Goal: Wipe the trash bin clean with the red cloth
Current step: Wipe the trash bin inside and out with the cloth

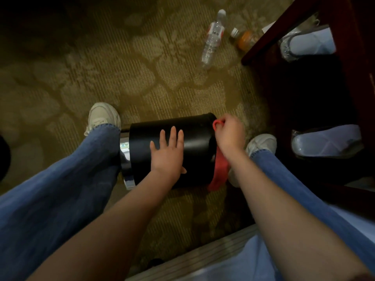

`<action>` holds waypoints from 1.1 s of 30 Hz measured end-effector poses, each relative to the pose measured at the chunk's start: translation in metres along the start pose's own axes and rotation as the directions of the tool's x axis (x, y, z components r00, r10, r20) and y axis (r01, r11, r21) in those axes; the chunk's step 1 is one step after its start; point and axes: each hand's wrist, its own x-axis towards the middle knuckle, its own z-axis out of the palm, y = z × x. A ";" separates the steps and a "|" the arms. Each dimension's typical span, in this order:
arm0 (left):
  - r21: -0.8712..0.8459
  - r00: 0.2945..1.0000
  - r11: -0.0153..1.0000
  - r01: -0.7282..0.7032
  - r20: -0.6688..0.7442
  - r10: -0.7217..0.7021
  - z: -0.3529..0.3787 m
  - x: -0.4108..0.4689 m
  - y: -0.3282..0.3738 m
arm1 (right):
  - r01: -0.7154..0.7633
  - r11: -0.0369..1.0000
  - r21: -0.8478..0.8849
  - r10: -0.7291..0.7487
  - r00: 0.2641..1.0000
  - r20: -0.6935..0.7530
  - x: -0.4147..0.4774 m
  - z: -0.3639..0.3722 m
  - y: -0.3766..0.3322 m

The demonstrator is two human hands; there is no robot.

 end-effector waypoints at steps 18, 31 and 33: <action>0.004 1.000 1.000 -0.012 0.003 0.012 -0.006 0.006 -0.005 | 0.085 0.994 0.064 -0.085 0.996 -0.007 -0.044 -0.010 0.020; -0.003 1.000 1.000 0.002 0.004 -0.002 -0.005 0.008 -0.004 | 0.109 0.973 -0.202 -0.085 0.989 0.124 0.026 0.000 -0.004; -0.005 1.000 1.000 -0.002 0.008 0.002 -0.004 0.006 -0.004 | 0.160 0.974 -0.160 -0.148 0.985 0.084 0.005 -0.004 0.006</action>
